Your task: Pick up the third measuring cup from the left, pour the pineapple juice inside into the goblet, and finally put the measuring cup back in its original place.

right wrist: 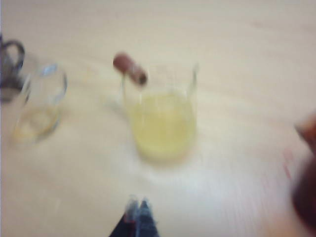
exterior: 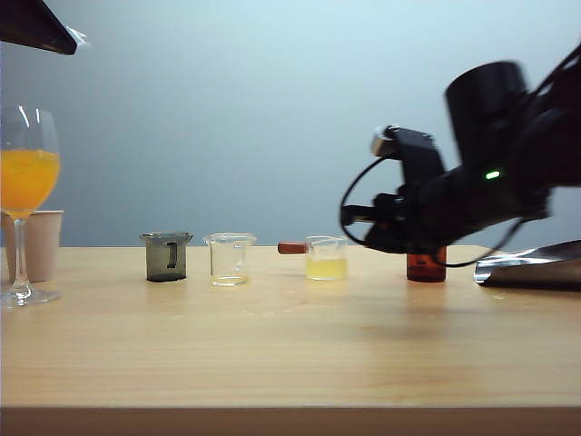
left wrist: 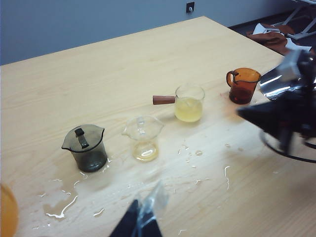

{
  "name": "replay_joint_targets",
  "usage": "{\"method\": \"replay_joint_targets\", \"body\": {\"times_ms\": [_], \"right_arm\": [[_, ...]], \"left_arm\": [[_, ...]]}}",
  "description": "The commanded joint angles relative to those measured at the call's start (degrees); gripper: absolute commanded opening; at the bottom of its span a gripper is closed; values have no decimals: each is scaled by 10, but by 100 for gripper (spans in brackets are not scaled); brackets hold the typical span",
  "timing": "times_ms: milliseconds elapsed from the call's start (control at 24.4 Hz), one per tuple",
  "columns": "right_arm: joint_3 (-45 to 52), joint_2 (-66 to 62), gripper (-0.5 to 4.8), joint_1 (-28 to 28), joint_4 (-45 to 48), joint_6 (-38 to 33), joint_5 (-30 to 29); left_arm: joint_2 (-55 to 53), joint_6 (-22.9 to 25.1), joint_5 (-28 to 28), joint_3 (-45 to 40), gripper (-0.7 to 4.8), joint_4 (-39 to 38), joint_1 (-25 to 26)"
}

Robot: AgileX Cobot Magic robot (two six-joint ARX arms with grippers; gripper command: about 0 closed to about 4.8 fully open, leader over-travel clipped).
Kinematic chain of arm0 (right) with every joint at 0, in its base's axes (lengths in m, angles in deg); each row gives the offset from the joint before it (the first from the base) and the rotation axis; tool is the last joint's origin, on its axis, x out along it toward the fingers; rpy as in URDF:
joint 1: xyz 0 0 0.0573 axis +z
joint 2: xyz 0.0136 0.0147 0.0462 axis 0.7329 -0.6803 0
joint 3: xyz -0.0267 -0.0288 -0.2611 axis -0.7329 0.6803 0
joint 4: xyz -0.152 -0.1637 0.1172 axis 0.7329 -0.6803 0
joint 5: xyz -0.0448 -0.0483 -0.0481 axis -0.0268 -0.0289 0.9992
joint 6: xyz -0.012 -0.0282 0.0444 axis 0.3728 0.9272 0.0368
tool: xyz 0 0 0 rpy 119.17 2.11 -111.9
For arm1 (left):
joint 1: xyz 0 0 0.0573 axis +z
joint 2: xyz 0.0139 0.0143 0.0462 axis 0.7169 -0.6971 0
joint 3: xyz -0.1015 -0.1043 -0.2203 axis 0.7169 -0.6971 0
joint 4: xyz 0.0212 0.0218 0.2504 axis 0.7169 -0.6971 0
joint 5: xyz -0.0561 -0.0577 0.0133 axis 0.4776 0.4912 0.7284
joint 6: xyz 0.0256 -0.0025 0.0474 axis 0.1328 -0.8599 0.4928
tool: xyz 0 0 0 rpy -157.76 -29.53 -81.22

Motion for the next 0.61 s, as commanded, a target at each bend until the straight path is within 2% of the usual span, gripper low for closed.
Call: {"method": "replay_joint_targets", "body": {"times_ms": [41, 82, 123, 205, 410, 491, 614], "right_arm": [[-61, -62, 18, 0, 10, 2, 0], [-92, -94, 130, 0, 10, 2, -1], [-120, -120, 299, 0, 10, 2, -5], [-153, -148, 462, 0, 9, 2, -6], [-183, -170, 474, -1, 11, 21, 10], [-217, -196, 479, -1, 9, 22, -12], [-242, -219, 479, -1, 0, 24, -13]], "left_arm": [[1, 2, -19, 3, -5, 6, 0], [1, 2, -19, 3, -5, 6, 0], [1, 2, -19, 3, -5, 6, 0], [1, 7, -19, 3, -5, 5, 0], [0, 11, -19, 3, -5, 4, 0], [0, 11, -20, 3, -5, 4, 0], [0, 11, -20, 3, -5, 4, 0]]}}
